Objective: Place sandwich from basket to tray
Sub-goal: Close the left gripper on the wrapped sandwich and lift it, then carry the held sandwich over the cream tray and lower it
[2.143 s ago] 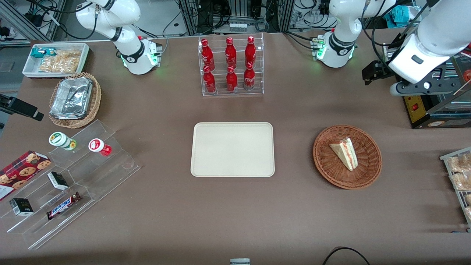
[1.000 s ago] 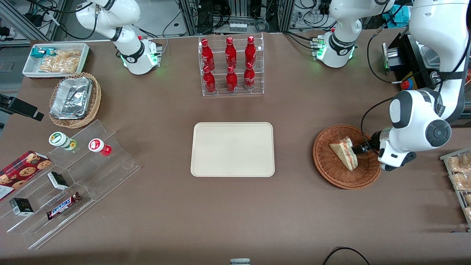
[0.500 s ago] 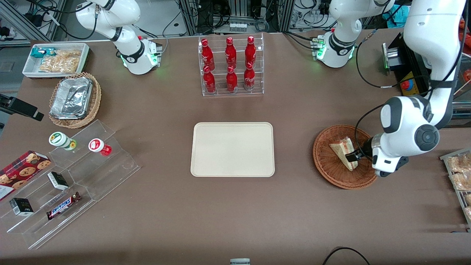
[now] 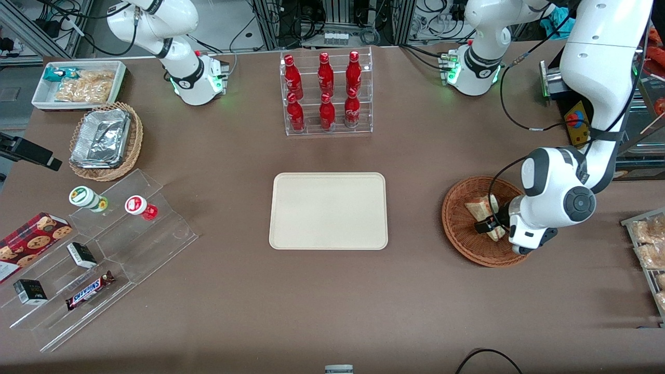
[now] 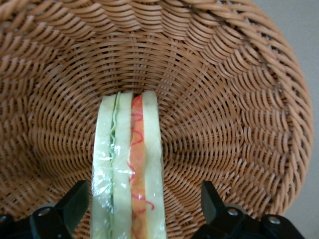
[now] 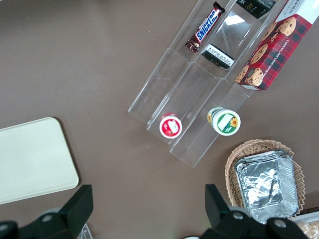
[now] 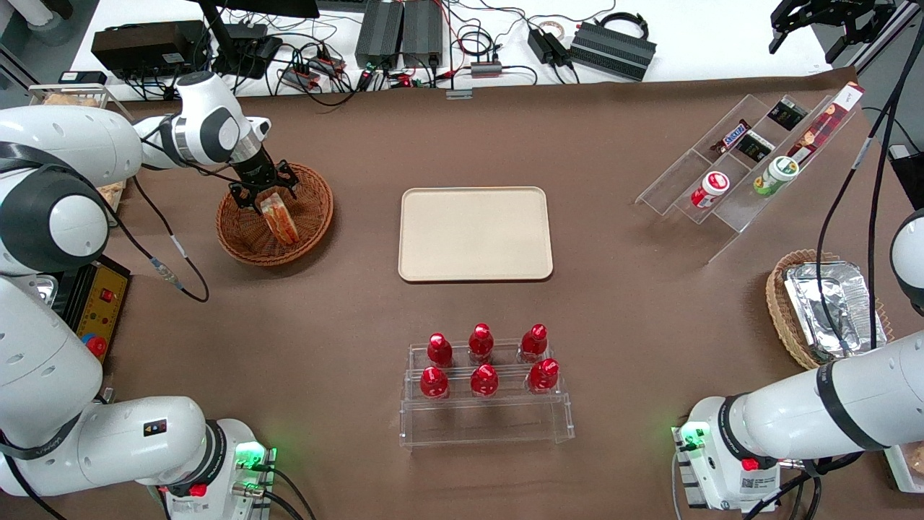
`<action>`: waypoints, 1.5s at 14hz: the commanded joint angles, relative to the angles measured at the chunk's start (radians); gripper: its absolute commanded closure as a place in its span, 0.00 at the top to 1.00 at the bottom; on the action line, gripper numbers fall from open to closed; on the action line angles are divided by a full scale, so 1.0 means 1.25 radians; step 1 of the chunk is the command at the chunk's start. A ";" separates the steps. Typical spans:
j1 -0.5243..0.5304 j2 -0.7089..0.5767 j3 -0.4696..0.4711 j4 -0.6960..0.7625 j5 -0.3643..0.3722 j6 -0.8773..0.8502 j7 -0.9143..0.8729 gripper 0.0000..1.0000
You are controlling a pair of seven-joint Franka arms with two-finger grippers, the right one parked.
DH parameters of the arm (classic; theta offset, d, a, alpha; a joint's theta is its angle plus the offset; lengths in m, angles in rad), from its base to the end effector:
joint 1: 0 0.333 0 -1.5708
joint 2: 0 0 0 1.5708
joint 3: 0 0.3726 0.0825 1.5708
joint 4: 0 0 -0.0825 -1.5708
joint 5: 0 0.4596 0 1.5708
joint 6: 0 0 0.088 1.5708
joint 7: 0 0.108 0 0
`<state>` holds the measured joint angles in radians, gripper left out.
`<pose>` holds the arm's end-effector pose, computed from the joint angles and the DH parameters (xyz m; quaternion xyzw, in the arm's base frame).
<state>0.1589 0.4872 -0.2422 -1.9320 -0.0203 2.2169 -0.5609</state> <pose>0.6772 -0.0516 0.2189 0.9616 0.2496 -0.1099 0.0316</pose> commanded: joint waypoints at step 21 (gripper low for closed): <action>-0.477 0.194 -0.129 0.345 0.169 -0.143 -0.175 0.17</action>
<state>-0.3711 0.5915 -0.4386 -1.6836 0.1331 2.0641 -0.6736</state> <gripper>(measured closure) 0.833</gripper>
